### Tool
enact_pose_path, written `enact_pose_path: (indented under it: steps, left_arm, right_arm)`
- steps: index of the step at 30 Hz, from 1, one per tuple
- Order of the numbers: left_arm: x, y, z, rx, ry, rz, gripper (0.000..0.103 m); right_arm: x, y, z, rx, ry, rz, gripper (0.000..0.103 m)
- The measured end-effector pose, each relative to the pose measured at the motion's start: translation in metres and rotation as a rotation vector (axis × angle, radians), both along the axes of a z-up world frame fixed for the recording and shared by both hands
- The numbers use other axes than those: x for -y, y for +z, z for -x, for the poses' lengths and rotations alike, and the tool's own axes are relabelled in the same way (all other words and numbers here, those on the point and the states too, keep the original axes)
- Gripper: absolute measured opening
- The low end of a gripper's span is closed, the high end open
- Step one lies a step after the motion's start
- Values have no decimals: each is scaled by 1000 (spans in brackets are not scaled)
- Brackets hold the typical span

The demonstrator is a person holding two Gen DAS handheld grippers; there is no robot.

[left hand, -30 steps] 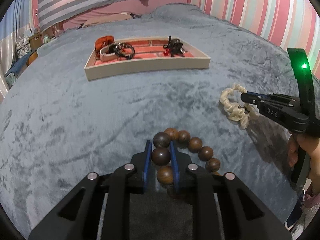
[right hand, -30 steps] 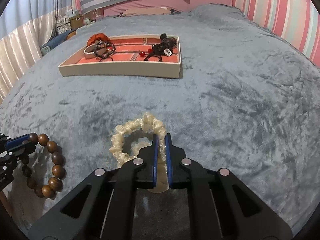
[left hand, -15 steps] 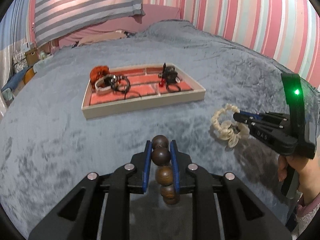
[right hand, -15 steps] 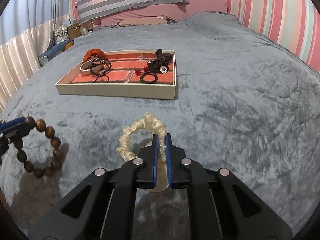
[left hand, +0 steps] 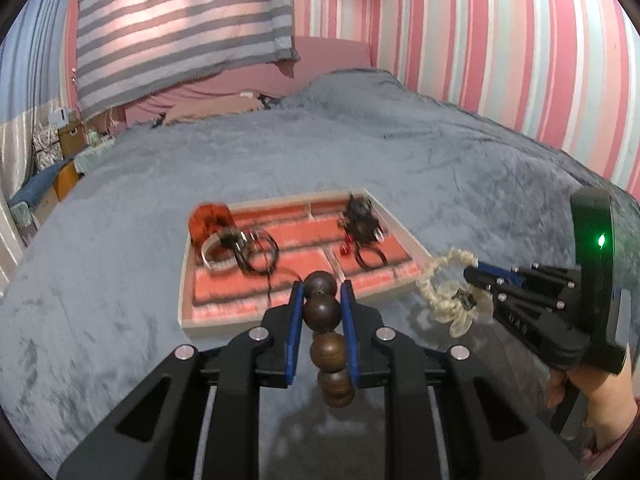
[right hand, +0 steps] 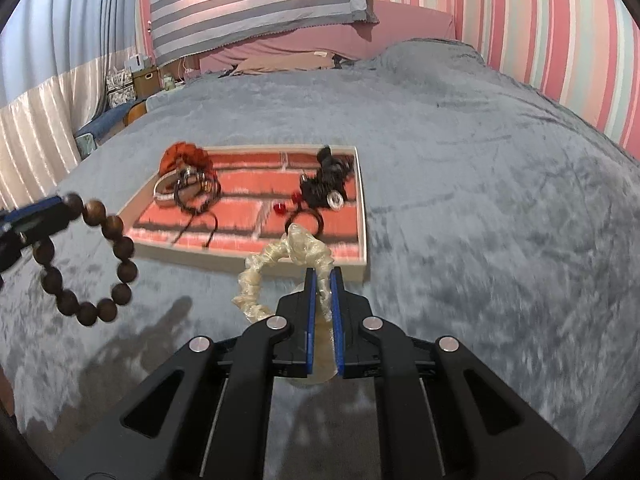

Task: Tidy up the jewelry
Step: 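Carry both items into the tray and open both tools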

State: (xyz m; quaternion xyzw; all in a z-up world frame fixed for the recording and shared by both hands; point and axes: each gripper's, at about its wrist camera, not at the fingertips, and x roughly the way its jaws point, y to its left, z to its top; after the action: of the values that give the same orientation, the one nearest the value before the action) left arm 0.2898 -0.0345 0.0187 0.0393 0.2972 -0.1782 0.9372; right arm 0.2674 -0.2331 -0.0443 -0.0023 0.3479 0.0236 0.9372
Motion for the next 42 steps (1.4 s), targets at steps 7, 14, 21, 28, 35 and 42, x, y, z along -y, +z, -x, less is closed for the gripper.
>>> enact_pose_path:
  steps: [7, 14, 21, 28, 35, 42]
  left_arm:
    - [-5, 18, -49, 26, 31, -28, 19]
    - [-7, -10, -103, -48, 68, -19, 19]
    - [-11, -64, -144, -148, 125, -40, 19]
    - [-25, -100, -152, -180, 196, -99, 19]
    - [-34, -116, -153, -194, 237, -105, 23]
    - [-30, -107, -146, -173, 238, -86, 43]
  right_arm:
    - [-10, 11, -46, 13, -6, -9, 8]
    - [-19, 1, -84, 8, -10, -7, 8]
    - [-15, -30, -111, -33, -28, -27, 8]
    - [-6, -49, -119, -42, -48, -39, 9]
    - [-9, -65, -125, -50, -41, -19, 10]
    - [-13, -70, -131, -76, -21, -6, 24]
